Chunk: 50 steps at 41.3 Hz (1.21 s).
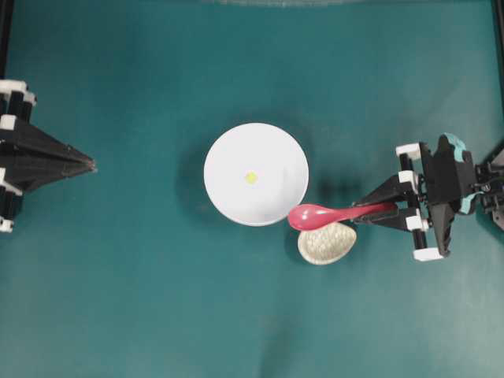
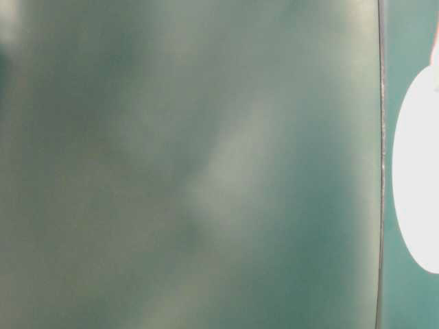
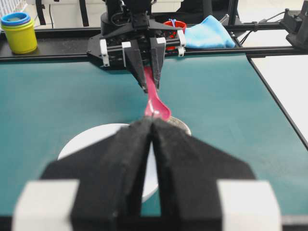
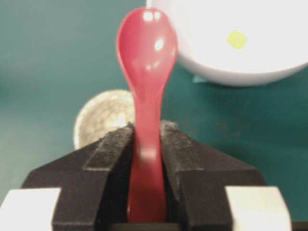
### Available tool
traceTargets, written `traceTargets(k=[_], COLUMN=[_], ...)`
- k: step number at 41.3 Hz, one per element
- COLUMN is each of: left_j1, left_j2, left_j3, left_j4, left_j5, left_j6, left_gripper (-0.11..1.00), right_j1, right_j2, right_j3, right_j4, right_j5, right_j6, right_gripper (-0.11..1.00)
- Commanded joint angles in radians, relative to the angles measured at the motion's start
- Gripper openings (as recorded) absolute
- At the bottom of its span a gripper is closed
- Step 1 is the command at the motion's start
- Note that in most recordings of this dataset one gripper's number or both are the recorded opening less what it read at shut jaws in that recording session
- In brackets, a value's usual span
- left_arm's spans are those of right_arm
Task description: Scoop the yellow hexagonal prism block from the bowl with a spoon using the right arm.
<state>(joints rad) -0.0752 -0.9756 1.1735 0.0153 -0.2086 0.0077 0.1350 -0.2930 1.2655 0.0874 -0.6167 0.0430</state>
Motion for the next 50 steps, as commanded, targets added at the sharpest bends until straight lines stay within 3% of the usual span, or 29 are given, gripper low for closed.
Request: traceTargets(k=[1,22,37,50], left_j1=[-0.002,-0.002,-0.002,-0.002], left_j2=[0.003,0.006,0.014,0.015], left_j3=[-0.029,-0.028,-0.026,-0.023], left_j4=[0.003,0.003,0.003,0.003], left_j5=[-0.003,-0.003,-0.005,-0.003], left_j6=[0.002,0.002,0.002,0.003], left_gripper=[0.07,0.07,0.07,0.07], right_j1=[-0.021,-0.143,-0.192,-0.247], right_j2=[-0.064,-0.221,-0.179,-0.083], right_j3=[-0.046,-0.247,-0.445,-0.595], right_j4=[0.003,0.003,0.005,0.000], right_j5=[0.095,0.638,0.977,1.230], right_j6=[0.000,0.002,0.008,0.078], right_gripper=[0.22,0.22,0.22,0.22])
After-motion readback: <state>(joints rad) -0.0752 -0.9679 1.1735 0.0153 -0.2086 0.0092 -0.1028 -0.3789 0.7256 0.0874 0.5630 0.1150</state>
